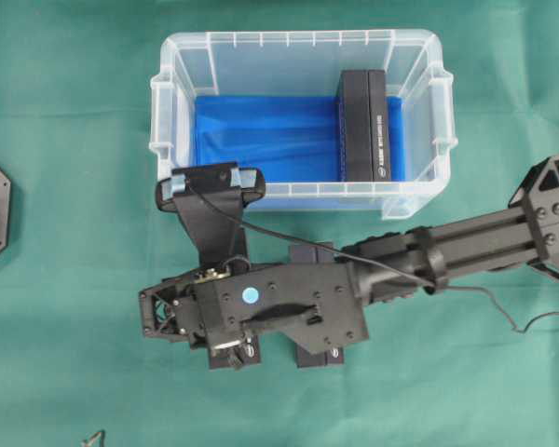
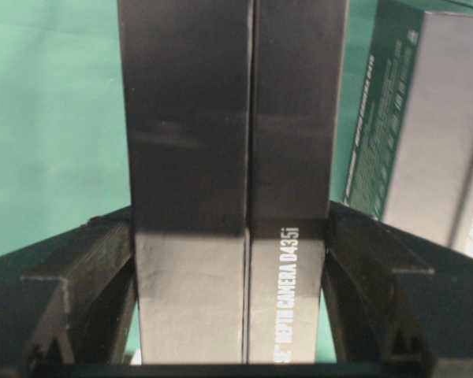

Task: Take the box out of the case with the right arm.
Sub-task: 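Carry the box toward the viewer and lower it left of the first box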

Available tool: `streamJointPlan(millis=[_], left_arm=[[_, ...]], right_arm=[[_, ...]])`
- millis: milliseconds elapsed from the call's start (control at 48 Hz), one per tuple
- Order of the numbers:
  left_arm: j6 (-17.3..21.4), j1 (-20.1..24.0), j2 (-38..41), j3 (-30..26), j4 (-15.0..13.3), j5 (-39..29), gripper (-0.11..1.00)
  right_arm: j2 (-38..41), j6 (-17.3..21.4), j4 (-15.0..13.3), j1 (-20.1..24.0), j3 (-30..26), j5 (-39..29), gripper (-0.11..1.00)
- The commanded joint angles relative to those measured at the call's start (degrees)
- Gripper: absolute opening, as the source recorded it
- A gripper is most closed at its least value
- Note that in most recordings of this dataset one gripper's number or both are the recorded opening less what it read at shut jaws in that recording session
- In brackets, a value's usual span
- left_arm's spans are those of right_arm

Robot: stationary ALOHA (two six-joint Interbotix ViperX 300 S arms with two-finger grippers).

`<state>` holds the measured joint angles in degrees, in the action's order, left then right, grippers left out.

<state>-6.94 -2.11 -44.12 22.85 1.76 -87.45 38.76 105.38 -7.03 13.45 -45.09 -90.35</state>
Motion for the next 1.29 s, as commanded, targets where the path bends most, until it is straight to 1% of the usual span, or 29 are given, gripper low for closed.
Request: streamJointPlan(millis=[0,166,271,333,499,687,957,978,1061,1103,1165,1270], left_arm=[[0.00,0.09,0.18,-0.88,0.26,0.35,0.00],[0.00,0.09,0.18,-0.97,0.18,0.35,0.00],[0.00,0.09,0.18,-0.88,0.18,0.35,0.00],[0.00,0.09,0.18,-0.88,0.18,0.44,0.00],[0.00,0.09,0.00,-0.88,0.26,0.35,0.00],[0.00,0.09,0.00,-0.88,0.18,0.44,0.00],[0.00,0.09,0.00,-0.88,0.18,0.35,0.00],[0.00,0.09,0.00,-0.88,0.18,0.44,0.00],[0.00,0.09,0.18,-0.88,0.18,0.35,0.00],[0.09,0.09,0.26,-0.88,0.18,0.44,0.00],[0.09,0.09,0.26,-0.88,0.18,0.44,0.00],[0.09,0.09,0.26,-0.88,0.18,0.44,0.00]], right_arm=[[-1.93,0.79,0.09,-0.26,2.90,3.60,0.68],[-2.37,1.58,0.26,-0.35,8.79,11.43,0.68],[-2.64,1.67,0.88,-0.53,11.07,13.71,0.68],[-2.90,1.76,1.49,-0.62,12.04,14.15,0.68],[-3.60,2.99,1.93,-0.70,13.62,14.59,0.68],[-3.60,3.16,2.02,-0.70,13.71,15.64,0.68],[-4.22,4.04,2.02,-0.70,13.71,15.21,0.67],[-4.22,4.13,1.85,-0.70,13.71,15.12,0.69],[-4.31,3.87,1.67,-0.79,13.71,15.03,0.87],[-4.39,3.87,1.58,-0.79,13.71,15.03,0.94],[-4.48,3.96,1.49,-0.79,13.71,15.03,0.95],[-5.10,4.04,1.49,-0.88,13.71,14.59,0.90]])
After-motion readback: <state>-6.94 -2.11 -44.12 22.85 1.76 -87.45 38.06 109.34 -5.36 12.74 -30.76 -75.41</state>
